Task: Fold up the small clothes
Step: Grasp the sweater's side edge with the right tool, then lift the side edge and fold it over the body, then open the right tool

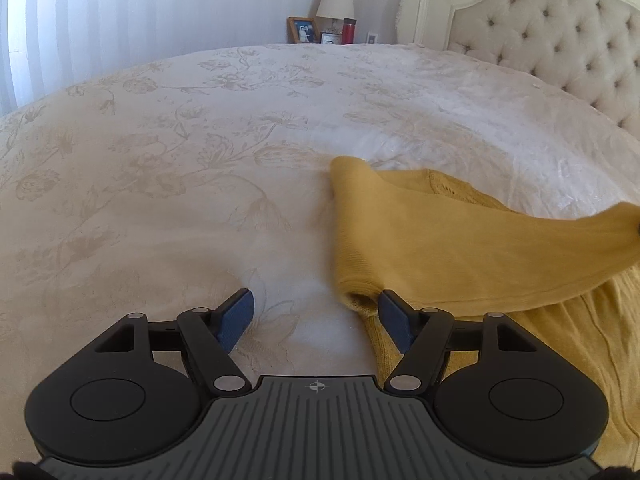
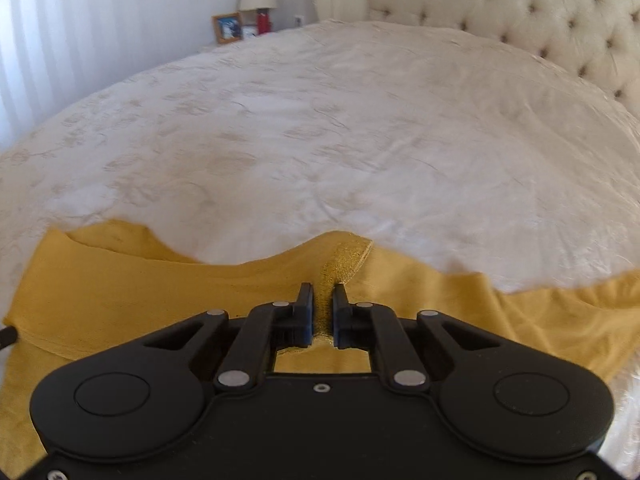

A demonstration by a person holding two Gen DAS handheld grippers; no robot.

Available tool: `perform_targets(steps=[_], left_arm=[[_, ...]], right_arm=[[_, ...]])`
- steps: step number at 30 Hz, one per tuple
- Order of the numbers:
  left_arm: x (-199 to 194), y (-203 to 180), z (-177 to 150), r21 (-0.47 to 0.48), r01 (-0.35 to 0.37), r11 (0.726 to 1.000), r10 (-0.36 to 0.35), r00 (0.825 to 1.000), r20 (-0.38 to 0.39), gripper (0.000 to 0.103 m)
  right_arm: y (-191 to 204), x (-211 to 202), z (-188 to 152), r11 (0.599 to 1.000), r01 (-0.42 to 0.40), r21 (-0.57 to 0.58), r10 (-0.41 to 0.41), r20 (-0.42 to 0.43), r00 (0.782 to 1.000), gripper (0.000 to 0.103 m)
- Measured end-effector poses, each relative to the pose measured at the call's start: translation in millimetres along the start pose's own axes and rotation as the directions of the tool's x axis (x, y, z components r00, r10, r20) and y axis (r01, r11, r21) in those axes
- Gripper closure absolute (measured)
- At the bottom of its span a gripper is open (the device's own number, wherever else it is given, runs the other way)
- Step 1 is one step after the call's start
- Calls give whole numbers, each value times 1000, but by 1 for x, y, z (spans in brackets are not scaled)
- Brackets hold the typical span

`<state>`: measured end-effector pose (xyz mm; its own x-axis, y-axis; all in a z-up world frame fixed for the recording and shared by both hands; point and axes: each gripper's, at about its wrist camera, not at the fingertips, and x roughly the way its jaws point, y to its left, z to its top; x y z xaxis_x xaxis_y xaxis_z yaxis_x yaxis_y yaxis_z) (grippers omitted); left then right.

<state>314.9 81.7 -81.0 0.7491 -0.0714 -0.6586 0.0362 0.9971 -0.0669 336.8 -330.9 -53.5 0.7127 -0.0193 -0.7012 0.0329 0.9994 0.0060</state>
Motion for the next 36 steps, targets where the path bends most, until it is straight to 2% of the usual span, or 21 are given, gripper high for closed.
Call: perform_targets(steps=[6, 9, 12, 16, 17, 19, 21, 24, 25, 29, 32, 36], left_arm=[[2, 0, 0, 13, -7, 1000, 7, 1000, -4, 35], [3, -1, -1, 25, -14, 1000, 14, 1000, -3, 35], [5, -3, -2, 43, -20, 999, 21, 1000, -8, 35], [8, -7, -5, 81, -38, 996, 39, 999, -21, 35], [10, -8, -7, 93, -42, 995, 44, 999, -23, 34], [11, -10, -9, 112, -50, 992, 53, 998, -21, 32], [13, -12, -12, 123, -55, 991, 58, 998, -15, 29], [13, -10, -16, 118, -54, 991, 54, 999, 3, 25], [14, -9, -17, 113, -50, 992, 49, 999, 10, 22], [17, -10, -22, 114, -29, 993, 26, 999, 30, 9], [18, -15, -25, 133, -44, 990, 37, 998, 49, 8], [18, -16, -26, 138, -48, 989, 41, 998, 57, 8]], right_arm=[[-21, 24, -13, 998, 55, 30, -54, -61, 997, 88], [-20, 36, -23, 997, 81, 1, -80, -91, 993, 88], [-22, 49, -33, 997, 81, 8, -79, -131, 988, 84], [-17, 55, -43, 994, 95, -45, -100, -121, 988, 77], [-16, 54, -43, 993, 102, -55, -108, -116, 987, 75], [-16, 52, -44, 989, 132, -66, -138, -102, 985, 48], [-22, 49, -44, 987, 151, -54, -155, -89, 984, 32], [-35, 40, -51, 992, 122, 17, -120, -86, 989, 26], [-40, 38, -54, 993, 110, 45, -106, -83, 991, 22], [-58, 22, -73, 990, 56, 128, -48, -65, 997, 16], [-73, 6, -87, 987, 31, 158, -24, -48, 999, 15], [-107, -17, -96, 974, 54, 219, -51, -20, 999, 14]])
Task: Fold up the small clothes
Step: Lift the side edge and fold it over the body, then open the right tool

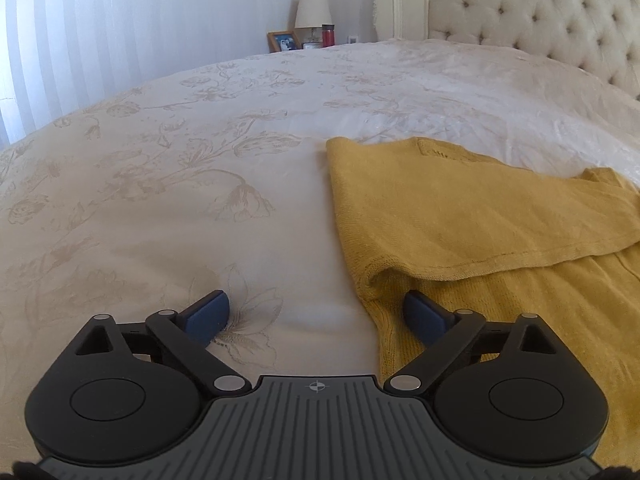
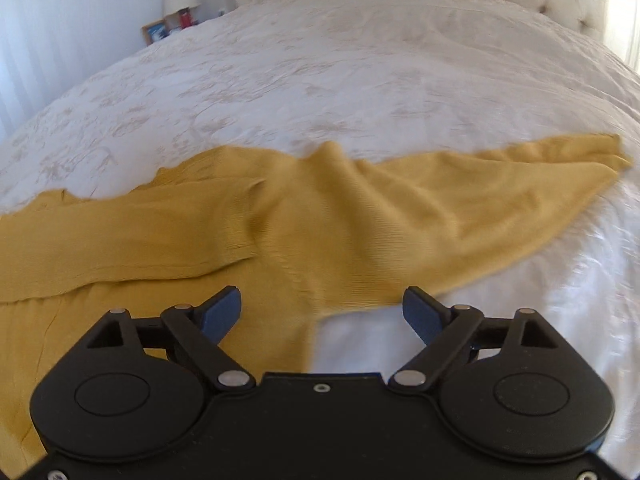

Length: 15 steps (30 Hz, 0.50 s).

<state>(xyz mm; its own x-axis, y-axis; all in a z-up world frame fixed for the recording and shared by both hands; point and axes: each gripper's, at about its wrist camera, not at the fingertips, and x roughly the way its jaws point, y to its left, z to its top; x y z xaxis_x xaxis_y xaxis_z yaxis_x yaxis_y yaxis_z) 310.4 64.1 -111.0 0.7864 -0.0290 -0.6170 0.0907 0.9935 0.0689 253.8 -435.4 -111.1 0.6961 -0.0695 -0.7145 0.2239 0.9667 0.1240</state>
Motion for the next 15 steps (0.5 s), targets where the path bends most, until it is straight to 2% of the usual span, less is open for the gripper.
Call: perform_targets(steps=[6, 11, 15], left_arm=[[-1, 0, 0, 6, 0, 1000, 0, 1000, -1, 8], [-1, 1, -1, 4, 6, 1000, -6, 1000, 3, 8], [0, -1, -1, 15, -3, 1000, 2, 1000, 9, 8]], right_arm=[[-68, -2, 24, 988, 103, 112, -106, 21, 994, 14], [-112, 19, 49, 968, 151, 200, -158, 19, 987, 14], [-140, 38, 55, 937, 177, 301, -186, 0, 983, 14]])
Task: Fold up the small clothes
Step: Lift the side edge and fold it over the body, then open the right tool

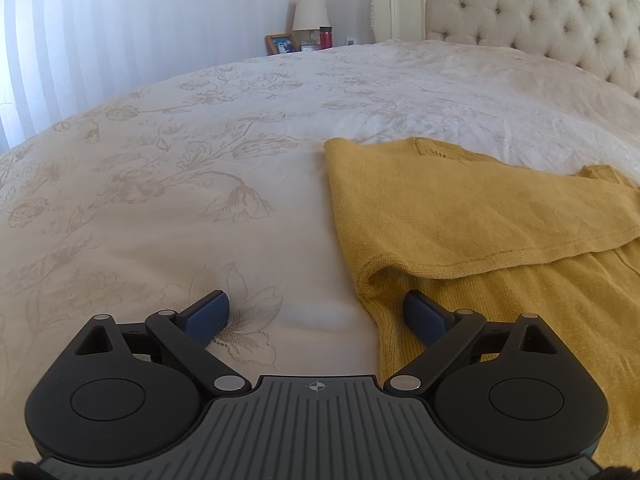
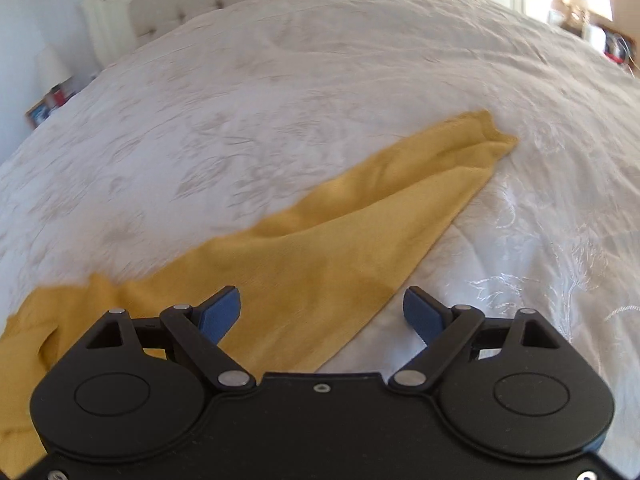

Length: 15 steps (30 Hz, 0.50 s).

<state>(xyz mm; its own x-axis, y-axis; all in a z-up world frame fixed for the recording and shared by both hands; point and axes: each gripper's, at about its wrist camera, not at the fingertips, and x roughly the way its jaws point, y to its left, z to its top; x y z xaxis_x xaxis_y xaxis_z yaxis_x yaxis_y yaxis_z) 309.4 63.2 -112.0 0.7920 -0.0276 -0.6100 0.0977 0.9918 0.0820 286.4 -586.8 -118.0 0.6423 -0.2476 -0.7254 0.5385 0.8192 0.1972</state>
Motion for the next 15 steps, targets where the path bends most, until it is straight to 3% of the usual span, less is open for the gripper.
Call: perform_targets(steps=[6, 8, 9, 10, 12, 15], left_arm=[[0, 2, 0, -5, 8, 1000, -8, 1000, -2, 8], [1, 2, 1, -6, 10, 1000, -10, 1000, -2, 8], [1, 2, 1, -7, 11, 1000, -11, 1000, -3, 8], [0, 2, 1, -8, 12, 1000, -12, 1000, -4, 8], [0, 4, 2, -15, 19, 1000, -19, 1000, -6, 8], [-1, 6, 5, -25, 30, 999, -30, 999, -10, 9]], right_arm=[[-19, 19, -5, 987, -14, 157, 16, -8, 1000, 15], [-21, 20, -5, 983, -22, 182, 22, 3, 1000, 36], [-22, 19, -5, 983, -14, 183, 13, 3, 1000, 59], [-22, 17, -1, 982, -12, 189, 13, -1, 1000, 91], [-18, 9, 5, 984, -7, 178, 7, 3, 1000, 90], [13, -13, 22, 1000, 19, 17, -20, 65, 998, 90]])
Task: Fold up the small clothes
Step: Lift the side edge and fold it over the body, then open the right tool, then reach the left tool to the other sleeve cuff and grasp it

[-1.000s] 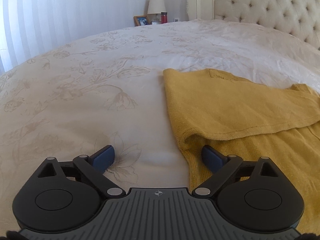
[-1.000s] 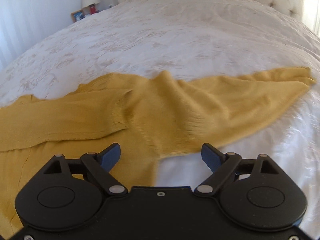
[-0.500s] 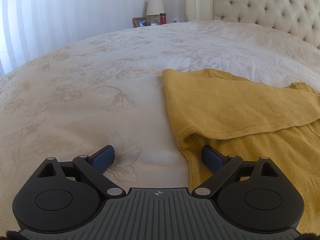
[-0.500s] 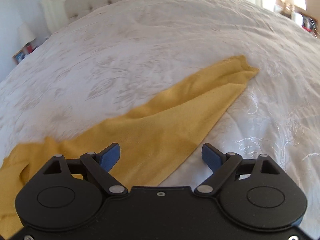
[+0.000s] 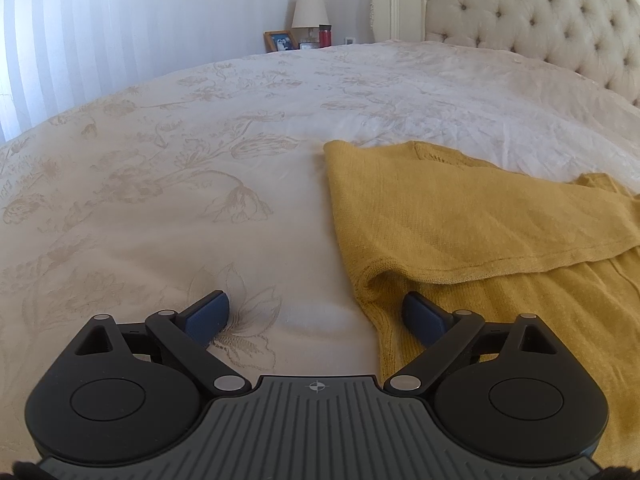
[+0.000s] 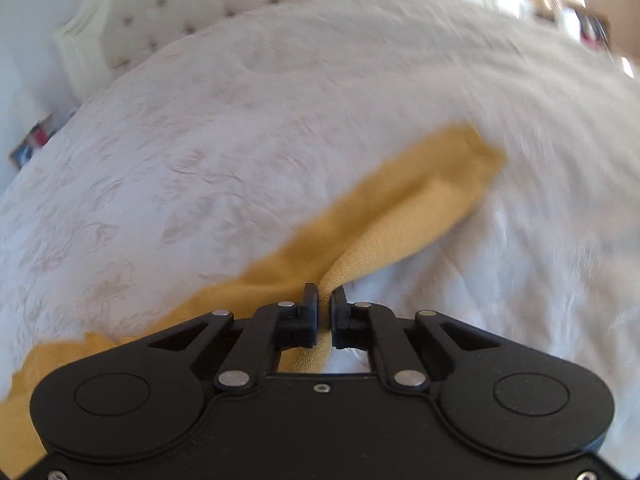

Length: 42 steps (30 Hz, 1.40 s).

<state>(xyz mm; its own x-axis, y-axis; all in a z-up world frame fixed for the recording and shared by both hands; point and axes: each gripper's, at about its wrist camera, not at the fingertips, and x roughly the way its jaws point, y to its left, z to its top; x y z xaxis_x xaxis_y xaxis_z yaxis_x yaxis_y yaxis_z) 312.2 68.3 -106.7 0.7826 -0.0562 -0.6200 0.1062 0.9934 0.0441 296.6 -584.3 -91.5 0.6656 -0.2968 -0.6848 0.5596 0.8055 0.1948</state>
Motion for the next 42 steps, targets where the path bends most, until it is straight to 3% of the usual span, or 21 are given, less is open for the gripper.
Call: perform_targets(steps=[4, 8, 12, 15, 17, 18, 19, 21, 24, 27, 31, 38, 42], left_arm=[[-6, 3, 6, -24, 31, 999, -31, 999, 9, 10], [-16, 6, 13, -46, 49, 998, -47, 998, 46, 10], [-23, 9, 17, -59, 55, 997, -50, 996, 76, 10], [-21, 12, 18, -73, 61, 996, -55, 996, 74, 10], [-20, 12, 18, -73, 65, 995, -60, 996, 69, 10], [-20, 12, 18, -72, 65, 995, -60, 996, 69, 10], [-20, 12, 17, -69, 66, 995, -61, 996, 71, 10], [-19, 10, 17, -61, 69, 996, -65, 995, 74, 10], [-19, 7, 15, -57, 78, 995, -73, 994, 79, 10], [-19, 2, 13, -36, 88, 995, -84, 992, 91, 10], [-26, -8, 11, 27, 75, 997, -78, 989, 126, 10], [-59, -32, 25, 182, 0, 983, -35, 981, 189, 10], [-74, -71, 51, 246, 99, 964, -139, 979, 151, 10]], right_arm=[[49, -40, 16, 986, -78, -148, 89, 71, 993, 90], [117, -77, 5, 924, -191, -330, 228, 76, 971, 90], [185, -96, -46, 820, -320, -475, 355, -16, 935, 90], [229, -96, -107, 716, -363, -596, 389, -91, 917, 90], [250, -92, -145, 671, -356, -651, 378, -113, 919, 88], [255, -91, -163, 656, -350, -669, 370, -119, 921, 81], [258, -90, -176, 645, -343, -682, 366, -119, 923, 65], [252, -97, -196, 650, -345, -678, 393, -88, 915, 43], [229, -110, -208, 698, -317, -643, 389, -31, 921, 41], [200, -123, -212, 774, -258, -579, 345, 43, 938, 35], [168, -121, -210, 849, -221, -480, 277, 47, 960, 33], [150, -111, -222, 878, -244, -411, 295, 63, 954, 20], [145, -107, -224, 886, -257, -386, 301, 56, 952, 10]])
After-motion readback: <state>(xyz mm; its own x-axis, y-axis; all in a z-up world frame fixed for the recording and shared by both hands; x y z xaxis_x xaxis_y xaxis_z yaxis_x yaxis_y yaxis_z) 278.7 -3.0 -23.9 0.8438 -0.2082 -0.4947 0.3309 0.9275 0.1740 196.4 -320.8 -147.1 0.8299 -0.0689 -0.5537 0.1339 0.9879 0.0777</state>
